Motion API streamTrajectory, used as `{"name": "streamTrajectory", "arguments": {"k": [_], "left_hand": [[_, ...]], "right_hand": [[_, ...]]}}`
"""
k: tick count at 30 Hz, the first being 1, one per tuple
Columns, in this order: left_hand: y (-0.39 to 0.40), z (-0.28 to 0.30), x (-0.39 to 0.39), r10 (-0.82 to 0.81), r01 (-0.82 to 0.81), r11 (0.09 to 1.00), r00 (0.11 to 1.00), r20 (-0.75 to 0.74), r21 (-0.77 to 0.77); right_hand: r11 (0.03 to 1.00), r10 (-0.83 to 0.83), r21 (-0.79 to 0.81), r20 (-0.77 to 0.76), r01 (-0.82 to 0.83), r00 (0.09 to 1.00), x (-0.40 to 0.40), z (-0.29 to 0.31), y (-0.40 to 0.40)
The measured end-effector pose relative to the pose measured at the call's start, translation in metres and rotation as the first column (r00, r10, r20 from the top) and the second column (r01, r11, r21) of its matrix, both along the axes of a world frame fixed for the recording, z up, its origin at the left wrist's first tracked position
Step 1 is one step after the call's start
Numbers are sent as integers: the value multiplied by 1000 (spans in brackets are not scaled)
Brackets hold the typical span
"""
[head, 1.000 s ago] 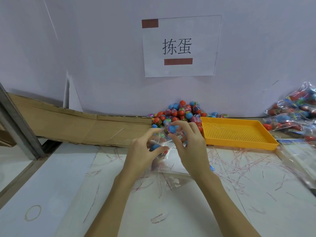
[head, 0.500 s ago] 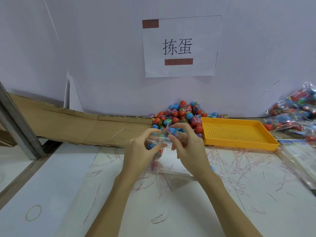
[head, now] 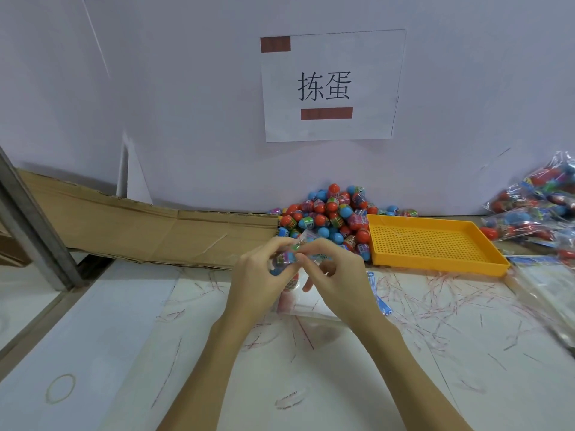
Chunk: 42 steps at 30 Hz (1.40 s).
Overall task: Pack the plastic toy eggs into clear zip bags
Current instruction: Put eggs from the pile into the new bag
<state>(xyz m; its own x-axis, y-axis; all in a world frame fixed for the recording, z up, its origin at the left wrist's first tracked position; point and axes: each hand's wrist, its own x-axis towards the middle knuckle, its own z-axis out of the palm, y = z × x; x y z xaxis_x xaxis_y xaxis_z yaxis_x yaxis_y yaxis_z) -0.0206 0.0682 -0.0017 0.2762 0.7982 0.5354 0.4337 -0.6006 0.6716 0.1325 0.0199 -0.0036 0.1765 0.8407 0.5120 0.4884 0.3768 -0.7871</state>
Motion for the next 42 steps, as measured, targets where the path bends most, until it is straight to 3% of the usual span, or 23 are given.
{"name": "streamTrajectory", "arguments": {"k": [6, 8, 11, 13, 15, 18, 24, 27, 30, 32, 35, 37, 42], "left_hand": [[6, -5, -4, -25, 25, 999, 999, 30, 20], [7, -5, -4, -27, 25, 999, 998, 58, 28], [10, -4, -5, 37, -25, 996, 987, 155, -83], [13, -4, -7, 104, -70, 987, 965, 239, -148], [16, -3, -9, 137, -67, 976, 929, 343, -208], [20, -4, -12, 149, -6, 952, 882, 448, -306], [21, -5, -11, 188, -12, 920, 890, 415, -392], [21, -9, -9, 140, 48, 906, 904, 403, -421], [22, -12, -8, 111, 48, 902, 935, 336, -430], [23, -13, -6, 85, 41, 914, 953, 291, -403], [20, -13, -2, 65, 17, 934, 974, 216, -356], [18, -13, 1, 63, 3, 935, 983, 175, -354], [13, -9, 5, 39, 3, 911, 995, 93, -413]], "right_hand": [[990, 141, -37, 38, -140, 989, -6, 0, 0], [983, 183, -1, -13, -183, 983, -6, 3, -1], [994, 12, 110, -55, -6, 998, -3, 5, 1], [974, -207, 104, 56, 201, 977, 7, 0, 7], [943, -320, -17, 241, 333, 916, 20, -9, 12], [905, -275, -161, 483, 393, 831, 30, -23, 15], [869, -198, -218, 669, 444, 716, 27, -28, 19], [902, -296, -103, 560, 420, 774, 27, -25, 18], [931, -335, -50, 274, 362, 901, 24, -16, 15], [942, -334, -1, 108, 336, 936, 21, -8, 14], [959, -274, 55, -52, 277, 960, 15, 0, 11], [973, -226, 7, -151, 229, 962, 13, 3, 9], [983, -170, 4, -362, 184, 917, 13, 12, 2]]}}
